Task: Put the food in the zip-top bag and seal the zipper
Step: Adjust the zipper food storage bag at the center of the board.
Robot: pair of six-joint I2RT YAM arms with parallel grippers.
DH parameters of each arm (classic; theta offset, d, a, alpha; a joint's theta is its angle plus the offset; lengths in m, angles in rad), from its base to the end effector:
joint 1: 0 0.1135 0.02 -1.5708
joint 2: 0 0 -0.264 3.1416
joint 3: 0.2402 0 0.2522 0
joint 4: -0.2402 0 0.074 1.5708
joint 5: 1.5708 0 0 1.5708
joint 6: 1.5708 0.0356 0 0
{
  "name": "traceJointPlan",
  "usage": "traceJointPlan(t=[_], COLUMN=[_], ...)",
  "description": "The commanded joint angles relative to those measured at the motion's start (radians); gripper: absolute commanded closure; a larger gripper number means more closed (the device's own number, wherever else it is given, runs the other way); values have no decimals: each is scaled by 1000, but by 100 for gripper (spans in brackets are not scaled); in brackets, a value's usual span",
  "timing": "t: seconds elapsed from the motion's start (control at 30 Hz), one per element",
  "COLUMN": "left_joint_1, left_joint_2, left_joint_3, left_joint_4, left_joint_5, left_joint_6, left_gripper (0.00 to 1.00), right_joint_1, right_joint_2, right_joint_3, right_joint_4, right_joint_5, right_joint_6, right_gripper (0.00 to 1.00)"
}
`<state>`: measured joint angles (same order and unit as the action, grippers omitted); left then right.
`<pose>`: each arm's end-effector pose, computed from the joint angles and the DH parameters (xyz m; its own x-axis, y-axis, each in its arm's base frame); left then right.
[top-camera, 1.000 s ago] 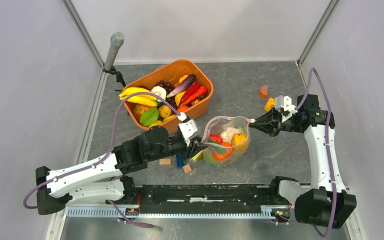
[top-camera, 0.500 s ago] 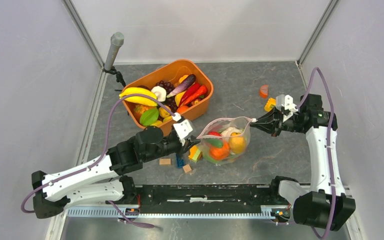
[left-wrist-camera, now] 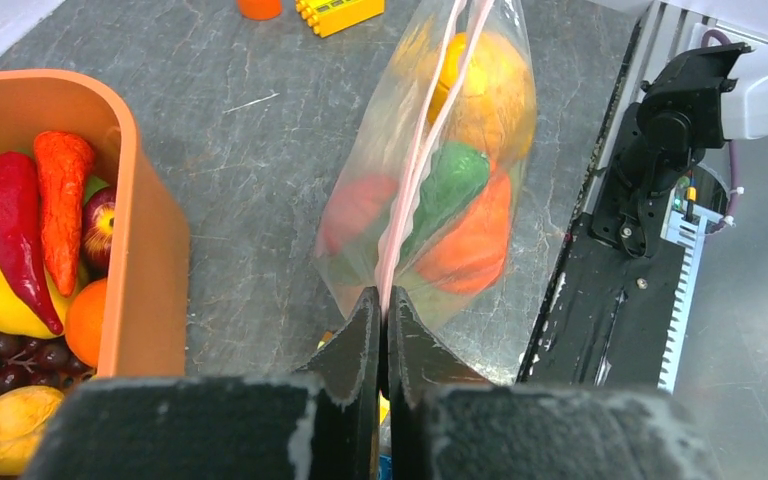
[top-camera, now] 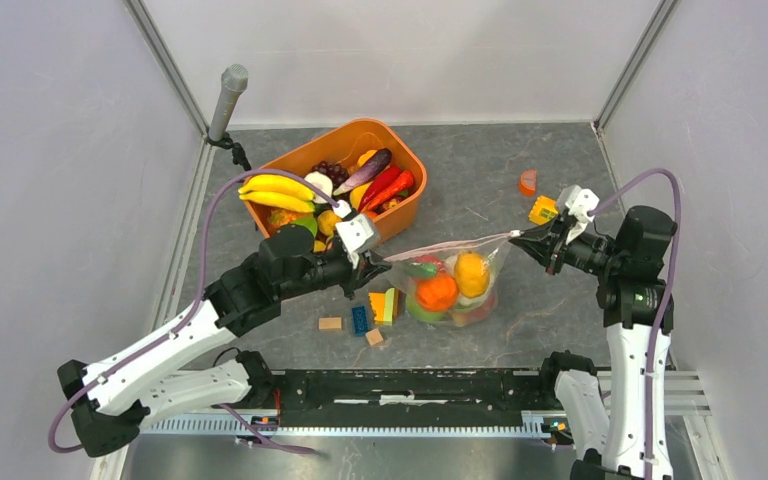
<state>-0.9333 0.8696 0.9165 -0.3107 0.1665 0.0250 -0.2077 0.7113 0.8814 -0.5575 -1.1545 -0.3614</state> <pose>0.1124 -0.1617 0.3582 -0.1329 0.2209 -0.9662 0.8913 0.4530 -0.0191 0.1370 0.0044 0.3530 -0.0823 -0.1288 -0.9883 -0.8278 0.5610 -0.0042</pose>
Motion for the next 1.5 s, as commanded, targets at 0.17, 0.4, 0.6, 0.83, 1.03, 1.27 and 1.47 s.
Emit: traceJointPlan(t=[0.17,0.4,0.6,0.83,1.03,1.27,1.47], left_joint_1=[15,18,19,-5,-66,-113,-116], left_joint_2=[51,84,132,329,523,701,764], left_joint_3=[60,127,248,476,643,812,841], left_joint_4=[31,41,46,68,62,69,69], left_joint_5=[-25,-85,-27,199,281,345,344], left_joint_6=[26,11,17,30,87,128,164], left_gripper=[77,17,1,1,1,8,22], right_joint_1=[-13,-13,-13,-13,-13,-12,-12], right_joint_2=[-62,-64,-76,-96,-99,-111,-114], right_joint_3=[31,21,10,-8,-10,-13,-9], right_joint_4=[227,195,231,267,246,227,213], right_joint_5=[47,99,75,32,-6,-32,-33], right_joint_6=[255,282,308,328,301,271,250], right_gripper=[100,100,100,100,100,100,100])
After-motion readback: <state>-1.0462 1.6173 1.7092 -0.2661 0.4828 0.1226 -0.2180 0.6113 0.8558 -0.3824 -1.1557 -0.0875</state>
